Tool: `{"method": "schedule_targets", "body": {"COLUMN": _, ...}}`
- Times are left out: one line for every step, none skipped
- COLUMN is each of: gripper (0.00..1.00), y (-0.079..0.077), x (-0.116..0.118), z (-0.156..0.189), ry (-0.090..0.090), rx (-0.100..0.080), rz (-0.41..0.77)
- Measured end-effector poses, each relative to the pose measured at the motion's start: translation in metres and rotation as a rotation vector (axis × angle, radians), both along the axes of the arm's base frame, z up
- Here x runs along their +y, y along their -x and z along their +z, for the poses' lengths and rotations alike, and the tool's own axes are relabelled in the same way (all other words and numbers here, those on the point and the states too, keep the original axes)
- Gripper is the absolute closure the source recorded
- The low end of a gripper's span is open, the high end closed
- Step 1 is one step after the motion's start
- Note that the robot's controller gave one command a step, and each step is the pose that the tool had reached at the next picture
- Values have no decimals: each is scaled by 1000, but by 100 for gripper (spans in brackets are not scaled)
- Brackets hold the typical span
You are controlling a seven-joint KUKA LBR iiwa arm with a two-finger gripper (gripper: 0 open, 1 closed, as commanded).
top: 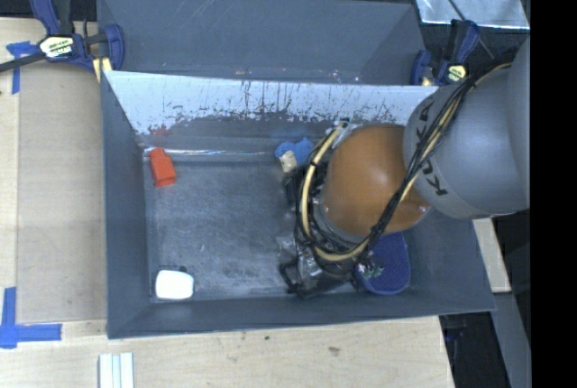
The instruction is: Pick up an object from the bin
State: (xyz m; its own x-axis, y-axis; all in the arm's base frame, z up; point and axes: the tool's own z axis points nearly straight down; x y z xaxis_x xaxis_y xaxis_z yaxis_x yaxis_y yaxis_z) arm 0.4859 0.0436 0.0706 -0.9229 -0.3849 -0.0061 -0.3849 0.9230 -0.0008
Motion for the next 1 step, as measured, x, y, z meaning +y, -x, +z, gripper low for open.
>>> {"method": "schedule_targets", "body": {"gripper": 100, "y": -13, "x": 16, "z": 133, "ry": 0, "rx": -6, "rz": 15}}
